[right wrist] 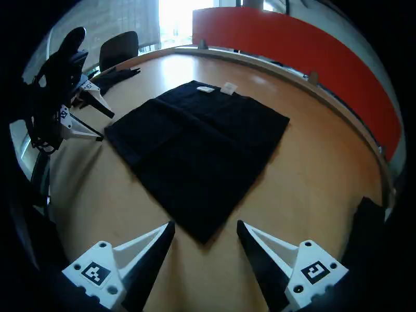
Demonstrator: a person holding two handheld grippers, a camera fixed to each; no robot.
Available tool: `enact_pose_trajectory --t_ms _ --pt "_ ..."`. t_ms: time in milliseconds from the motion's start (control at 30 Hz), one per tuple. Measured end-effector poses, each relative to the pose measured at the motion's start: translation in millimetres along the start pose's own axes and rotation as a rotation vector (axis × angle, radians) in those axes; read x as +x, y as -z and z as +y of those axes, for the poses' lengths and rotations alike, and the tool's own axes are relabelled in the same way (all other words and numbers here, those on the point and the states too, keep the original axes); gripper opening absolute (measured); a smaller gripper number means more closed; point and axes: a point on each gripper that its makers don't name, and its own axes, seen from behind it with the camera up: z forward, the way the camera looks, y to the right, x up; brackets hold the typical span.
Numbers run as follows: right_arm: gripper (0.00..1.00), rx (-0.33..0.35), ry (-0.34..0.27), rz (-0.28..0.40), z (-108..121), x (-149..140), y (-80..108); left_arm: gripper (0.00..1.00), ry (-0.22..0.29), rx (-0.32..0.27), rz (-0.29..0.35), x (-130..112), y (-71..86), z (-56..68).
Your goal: Fold towel
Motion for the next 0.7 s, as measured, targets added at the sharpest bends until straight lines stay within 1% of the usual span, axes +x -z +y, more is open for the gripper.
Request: enact_pose_trajectory --t_ms 100,200,367,500,633,700 --pt "0.84 0.004 0.005 -0.006 0.1 -1.6 -1.7 0.90 -0.001 -0.013 -0.007 0.0 -1.3 2.8" --pt "0.78 0.011 0.006 -0.011 -0.3 -3.0 -4.2 0.86 -0.001 -0.025 -0.016 -1.2 -3.4 6.1" --pt "0.76 0.019 0.012 -0.008 -0.7 -2.7 -5.7 0.80 -0.012 -0.019 -0.022 -1.4 -3.6 4.0" --pt "0.74 0.025 0.019 -0.008 -1.1 -2.7 -5.7 0.76 -0.011 -0.014 -0.027 -1.2 -4.0 2.0" --pt "0.68 0.028 0.020 -0.007 -1.2 -2.7 -5.2 0.70 -0.011 -0.002 -0.027 -1.4 -4.7 0.4" --pt "0.63 0.030 0.020 -0.007 -1.6 -2.4 -5.0 0.69 -0.011 0.004 -0.025 -1.3 -5.0 0.0"
